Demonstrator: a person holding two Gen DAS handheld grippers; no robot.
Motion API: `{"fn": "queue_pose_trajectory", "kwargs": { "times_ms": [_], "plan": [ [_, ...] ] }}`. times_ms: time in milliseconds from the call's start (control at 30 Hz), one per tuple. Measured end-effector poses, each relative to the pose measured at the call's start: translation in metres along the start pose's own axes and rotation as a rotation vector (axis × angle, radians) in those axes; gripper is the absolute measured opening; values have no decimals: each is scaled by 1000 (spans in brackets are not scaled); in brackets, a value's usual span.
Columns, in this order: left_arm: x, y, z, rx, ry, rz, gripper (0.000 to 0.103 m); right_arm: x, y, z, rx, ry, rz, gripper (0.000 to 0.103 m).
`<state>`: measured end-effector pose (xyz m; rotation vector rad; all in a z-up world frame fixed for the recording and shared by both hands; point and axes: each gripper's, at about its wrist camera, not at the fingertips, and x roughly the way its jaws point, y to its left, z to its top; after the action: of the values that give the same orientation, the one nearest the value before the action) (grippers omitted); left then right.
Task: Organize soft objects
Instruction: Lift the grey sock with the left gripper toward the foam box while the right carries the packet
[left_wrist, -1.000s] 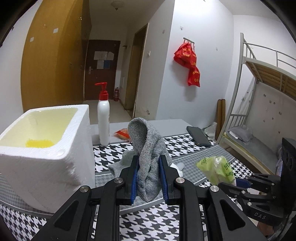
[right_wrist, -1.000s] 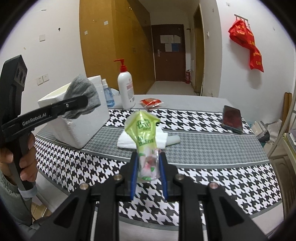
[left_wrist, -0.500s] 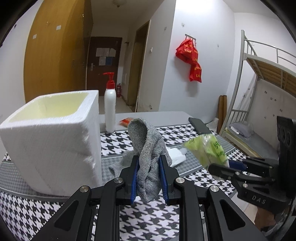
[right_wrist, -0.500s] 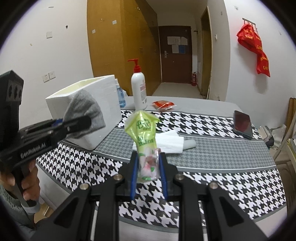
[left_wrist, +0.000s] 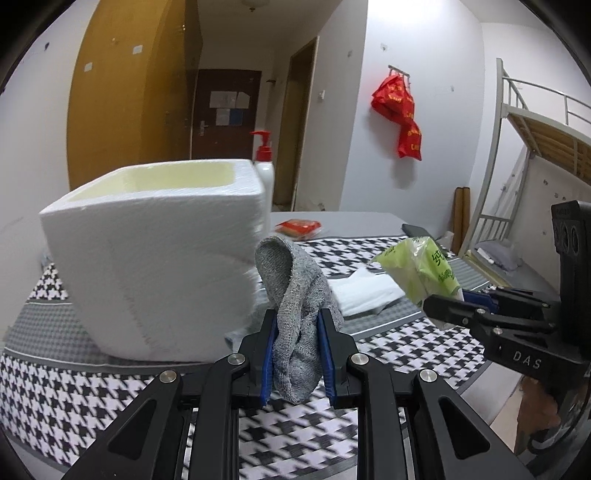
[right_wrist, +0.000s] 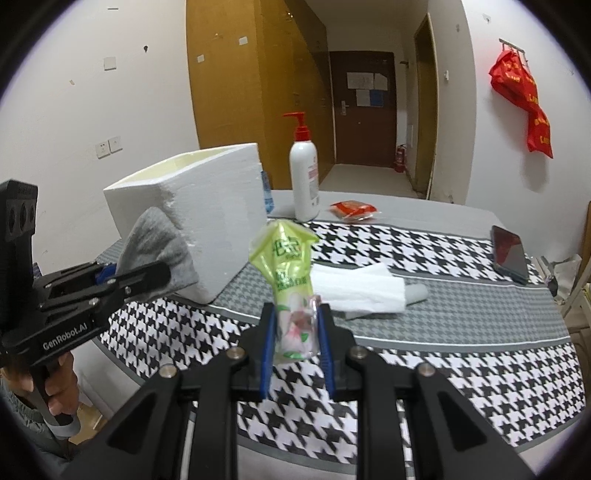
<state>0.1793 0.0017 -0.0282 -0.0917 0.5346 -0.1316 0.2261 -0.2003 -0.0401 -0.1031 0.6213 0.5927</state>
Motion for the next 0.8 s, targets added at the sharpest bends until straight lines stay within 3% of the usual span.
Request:
{"fn": "queue_pose_trajectory", "kwargs": {
  "times_ms": [800],
  "plan": [
    [-52, 47, -15, -47, -46, 57, 22, 13, 54, 16, -48, -13, 32, 26]
  ]
}}
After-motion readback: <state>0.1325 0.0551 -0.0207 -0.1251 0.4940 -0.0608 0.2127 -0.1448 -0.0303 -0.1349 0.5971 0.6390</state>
